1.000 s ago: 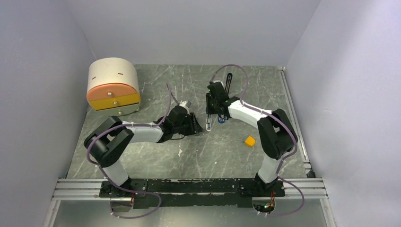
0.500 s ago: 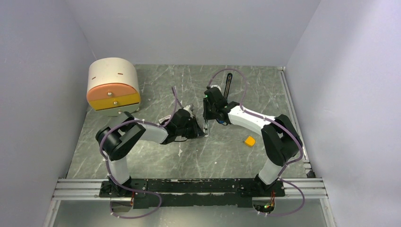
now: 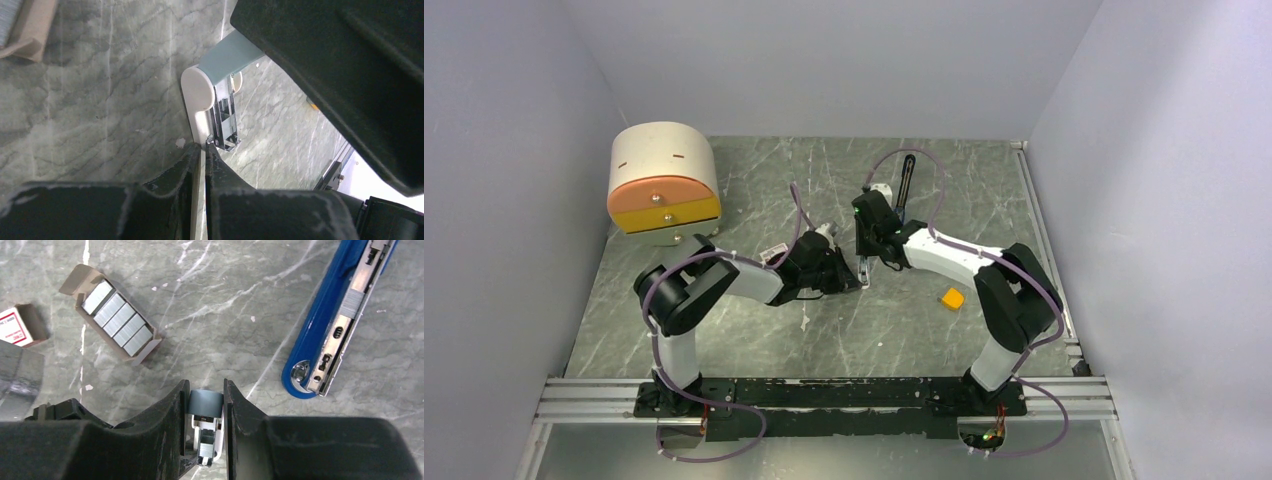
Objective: Load the staples into the stapler
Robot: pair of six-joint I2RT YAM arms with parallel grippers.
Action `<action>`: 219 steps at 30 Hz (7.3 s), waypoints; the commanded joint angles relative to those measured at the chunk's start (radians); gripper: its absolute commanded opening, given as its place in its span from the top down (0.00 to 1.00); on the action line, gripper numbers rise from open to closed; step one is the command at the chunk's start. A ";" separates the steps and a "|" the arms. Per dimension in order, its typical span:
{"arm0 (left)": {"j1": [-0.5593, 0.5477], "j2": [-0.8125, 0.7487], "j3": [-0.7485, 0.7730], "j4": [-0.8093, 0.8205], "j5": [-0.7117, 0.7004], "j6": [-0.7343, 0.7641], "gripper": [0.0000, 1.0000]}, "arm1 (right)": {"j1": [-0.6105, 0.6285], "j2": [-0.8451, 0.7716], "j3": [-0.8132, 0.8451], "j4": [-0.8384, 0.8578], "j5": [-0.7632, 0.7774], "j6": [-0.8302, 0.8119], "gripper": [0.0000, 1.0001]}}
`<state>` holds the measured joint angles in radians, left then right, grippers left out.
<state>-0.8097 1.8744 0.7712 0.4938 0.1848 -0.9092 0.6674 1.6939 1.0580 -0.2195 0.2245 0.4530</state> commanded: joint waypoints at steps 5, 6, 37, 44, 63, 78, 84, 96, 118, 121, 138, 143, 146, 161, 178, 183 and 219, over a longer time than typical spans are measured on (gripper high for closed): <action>-0.013 0.085 0.011 -0.103 -0.067 0.015 0.89 | 0.046 -0.047 -0.087 -0.022 -0.015 0.106 0.86; -0.013 0.090 0.011 -0.100 -0.068 0.012 0.89 | 0.051 -0.050 -0.091 -0.023 -0.014 0.108 0.86; -0.013 0.115 0.005 -0.121 -0.125 -0.001 0.89 | 0.170 -0.105 -0.210 -0.078 0.151 0.212 0.86; -0.012 0.082 -0.014 -0.118 -0.127 0.003 0.87 | 0.177 -0.078 -0.220 -0.072 0.151 0.222 0.85; -0.012 -0.173 -0.133 -0.145 -0.163 0.010 0.77 | 0.177 0.076 -0.237 -0.076 0.143 0.254 0.83; -0.011 -0.262 -0.208 -0.171 -0.183 0.020 0.76 | 0.175 0.150 -0.183 -0.091 0.133 0.257 0.78; -0.011 -0.318 -0.217 -0.209 -0.221 0.040 0.75 | 0.157 0.054 -0.082 -0.176 0.182 0.233 0.59; -0.008 -0.449 -0.230 -0.303 -0.311 0.081 0.75 | 0.147 0.030 -0.115 -0.098 0.141 0.199 0.35; -0.006 -0.546 -0.273 -0.361 -0.352 0.090 0.73 | 0.147 -0.100 -0.009 -0.192 0.225 0.140 0.47; -0.006 -0.544 -0.277 -0.357 -0.353 0.088 0.73 | 0.145 -0.088 -0.011 -0.191 0.221 0.139 0.59; -0.006 -0.542 -0.297 -0.351 -0.352 0.088 0.73 | 0.135 0.049 -0.026 -0.240 0.121 0.164 0.87; -0.006 -0.554 -0.303 -0.352 -0.356 0.086 0.73 | 0.128 -0.013 -0.019 -0.233 0.138 0.152 0.85; -0.006 -0.558 -0.305 -0.352 -0.357 0.085 0.72 | 0.129 -0.057 -0.007 -0.236 0.145 0.136 0.75; -0.006 -0.515 -0.303 -0.334 -0.347 0.080 0.73 | 0.127 -0.023 -0.017 -0.287 0.104 0.113 0.72; -0.006 -0.531 -0.305 -0.346 -0.362 0.086 0.73 | 0.120 0.071 -0.045 -0.257 0.070 0.126 0.83; -0.006 -0.543 -0.303 -0.353 -0.373 0.090 0.73 | 0.118 0.019 0.016 -0.301 0.126 0.120 0.76; -0.006 -0.587 -0.303 -0.368 -0.383 0.086 0.60 | 0.104 0.042 -0.056 -0.158 0.059 0.071 0.43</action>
<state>-0.8154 1.3117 0.4690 0.1291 -0.1623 -0.8333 0.7773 1.6882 0.9920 -0.4133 0.2794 0.5259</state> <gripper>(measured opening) 0.397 0.608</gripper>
